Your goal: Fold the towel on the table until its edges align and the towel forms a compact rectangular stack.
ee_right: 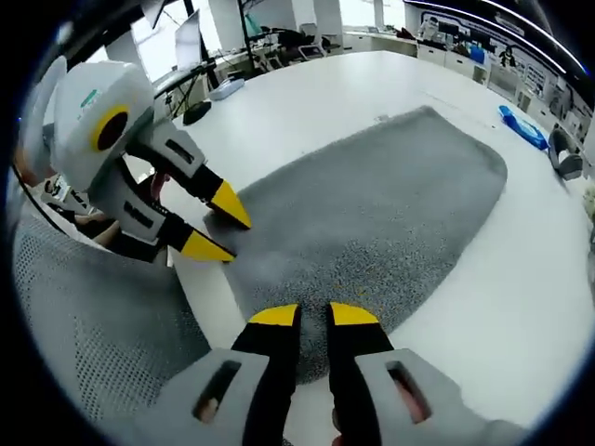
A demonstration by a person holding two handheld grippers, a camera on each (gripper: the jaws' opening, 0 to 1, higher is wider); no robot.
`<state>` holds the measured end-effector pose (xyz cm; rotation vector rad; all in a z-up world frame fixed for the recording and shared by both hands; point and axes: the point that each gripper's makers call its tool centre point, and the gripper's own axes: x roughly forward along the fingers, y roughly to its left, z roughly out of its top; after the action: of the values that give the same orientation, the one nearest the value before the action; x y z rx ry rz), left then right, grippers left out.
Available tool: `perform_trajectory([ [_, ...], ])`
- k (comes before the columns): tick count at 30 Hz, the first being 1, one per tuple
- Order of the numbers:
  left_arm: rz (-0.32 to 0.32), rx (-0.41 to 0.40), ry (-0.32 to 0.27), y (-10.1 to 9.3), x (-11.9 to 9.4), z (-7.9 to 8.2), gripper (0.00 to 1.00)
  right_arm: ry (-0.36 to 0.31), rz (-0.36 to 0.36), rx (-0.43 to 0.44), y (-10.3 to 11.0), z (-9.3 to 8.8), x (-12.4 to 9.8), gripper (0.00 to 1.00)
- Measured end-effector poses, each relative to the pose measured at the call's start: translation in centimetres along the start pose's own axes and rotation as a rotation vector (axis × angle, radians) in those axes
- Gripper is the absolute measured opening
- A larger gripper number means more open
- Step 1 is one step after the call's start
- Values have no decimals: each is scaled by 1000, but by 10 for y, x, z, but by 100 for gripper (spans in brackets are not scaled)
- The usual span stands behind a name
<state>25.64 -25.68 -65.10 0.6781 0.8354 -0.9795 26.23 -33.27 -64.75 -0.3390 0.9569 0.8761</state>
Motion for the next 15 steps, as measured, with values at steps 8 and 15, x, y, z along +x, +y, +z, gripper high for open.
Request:
perform_trajectory([
  [8, -20, -8, -25, 0, -1, -2, 18, 56, 19, -82, 1, 0, 4, 9],
  [15, -39, 52, -48, -2, -3, -2, 19, 43, -6, -78, -1, -1, 1, 8],
])
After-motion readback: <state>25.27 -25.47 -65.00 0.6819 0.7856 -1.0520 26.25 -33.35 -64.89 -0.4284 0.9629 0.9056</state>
